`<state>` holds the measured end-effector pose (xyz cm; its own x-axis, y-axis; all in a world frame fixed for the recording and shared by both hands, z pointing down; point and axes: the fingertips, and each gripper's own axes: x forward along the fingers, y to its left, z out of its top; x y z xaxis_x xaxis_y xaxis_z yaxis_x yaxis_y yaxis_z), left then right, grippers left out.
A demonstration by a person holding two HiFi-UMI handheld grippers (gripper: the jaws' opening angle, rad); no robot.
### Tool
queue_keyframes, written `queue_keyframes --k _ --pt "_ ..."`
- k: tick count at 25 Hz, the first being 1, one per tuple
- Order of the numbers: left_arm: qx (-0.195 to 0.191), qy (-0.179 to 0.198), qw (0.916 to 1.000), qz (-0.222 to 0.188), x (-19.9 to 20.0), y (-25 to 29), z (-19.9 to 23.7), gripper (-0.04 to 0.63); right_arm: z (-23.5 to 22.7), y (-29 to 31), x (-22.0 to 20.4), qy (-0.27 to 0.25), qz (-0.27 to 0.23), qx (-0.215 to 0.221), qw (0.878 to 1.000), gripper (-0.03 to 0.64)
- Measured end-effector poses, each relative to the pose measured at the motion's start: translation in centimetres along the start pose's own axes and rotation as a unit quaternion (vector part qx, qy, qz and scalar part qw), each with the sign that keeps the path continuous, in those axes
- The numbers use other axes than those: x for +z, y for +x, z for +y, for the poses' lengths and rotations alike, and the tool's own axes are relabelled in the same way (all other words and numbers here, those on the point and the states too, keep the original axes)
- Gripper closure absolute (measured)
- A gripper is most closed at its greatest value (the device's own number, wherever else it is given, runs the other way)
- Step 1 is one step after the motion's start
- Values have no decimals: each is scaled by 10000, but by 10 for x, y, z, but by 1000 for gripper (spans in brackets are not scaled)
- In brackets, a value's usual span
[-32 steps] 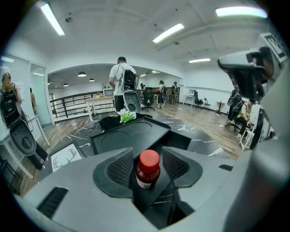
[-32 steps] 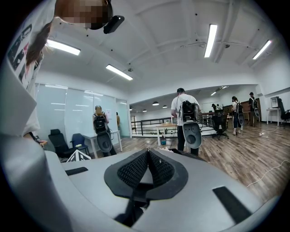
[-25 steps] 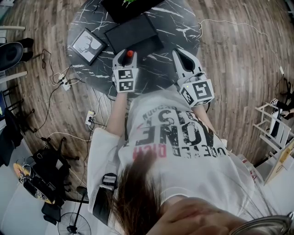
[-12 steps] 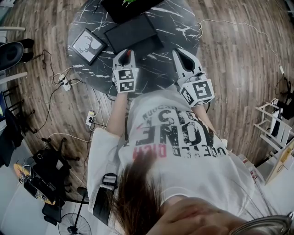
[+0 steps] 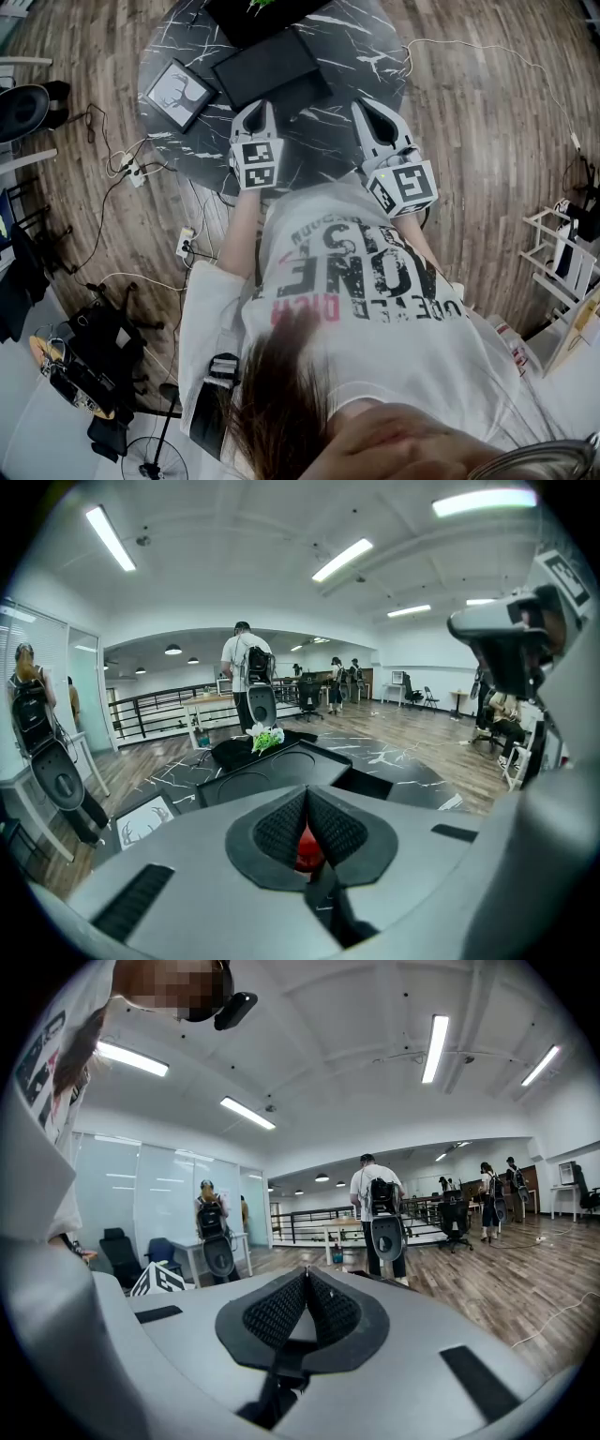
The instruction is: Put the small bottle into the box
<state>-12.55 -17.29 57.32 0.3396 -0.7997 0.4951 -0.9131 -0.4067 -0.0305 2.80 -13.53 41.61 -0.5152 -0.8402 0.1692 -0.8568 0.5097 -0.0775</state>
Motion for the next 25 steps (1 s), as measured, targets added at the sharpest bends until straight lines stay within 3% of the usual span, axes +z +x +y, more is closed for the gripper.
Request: queue_keyframes --k 11,25 --pt "25 17 9996 -288 19 -6 0 591 0 -3 2 0 -25 -23 10000 614" --pt "138 90 9920 -1252 98 -36 18 592 8 -4 9 -57 -153 7 9999 614"
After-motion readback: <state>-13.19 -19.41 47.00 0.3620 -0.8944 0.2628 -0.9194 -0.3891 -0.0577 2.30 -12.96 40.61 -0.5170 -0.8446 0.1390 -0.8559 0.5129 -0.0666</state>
